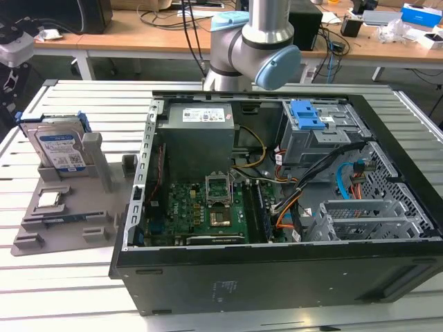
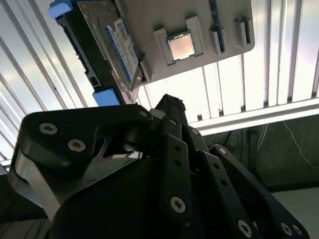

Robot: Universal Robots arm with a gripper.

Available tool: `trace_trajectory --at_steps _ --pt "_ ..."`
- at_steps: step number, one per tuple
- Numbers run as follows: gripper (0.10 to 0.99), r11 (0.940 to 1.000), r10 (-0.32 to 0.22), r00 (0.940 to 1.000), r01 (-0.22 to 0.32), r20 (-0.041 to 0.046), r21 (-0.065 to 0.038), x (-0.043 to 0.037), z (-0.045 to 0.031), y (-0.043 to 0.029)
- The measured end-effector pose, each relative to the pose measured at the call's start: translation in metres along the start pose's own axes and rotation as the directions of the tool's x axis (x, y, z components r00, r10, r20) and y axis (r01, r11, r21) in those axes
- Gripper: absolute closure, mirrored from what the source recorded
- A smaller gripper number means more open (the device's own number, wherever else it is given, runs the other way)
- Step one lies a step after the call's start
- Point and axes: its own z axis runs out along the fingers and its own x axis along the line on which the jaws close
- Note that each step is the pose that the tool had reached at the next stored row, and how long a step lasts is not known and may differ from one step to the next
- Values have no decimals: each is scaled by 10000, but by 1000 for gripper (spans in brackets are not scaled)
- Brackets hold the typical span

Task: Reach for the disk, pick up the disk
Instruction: 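Pick up the disk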

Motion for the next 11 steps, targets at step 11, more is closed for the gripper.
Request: trace_trajectory --at_steps 11 --pt "980 9693 -2458 9693 2458 -95 -10 0 0 0"
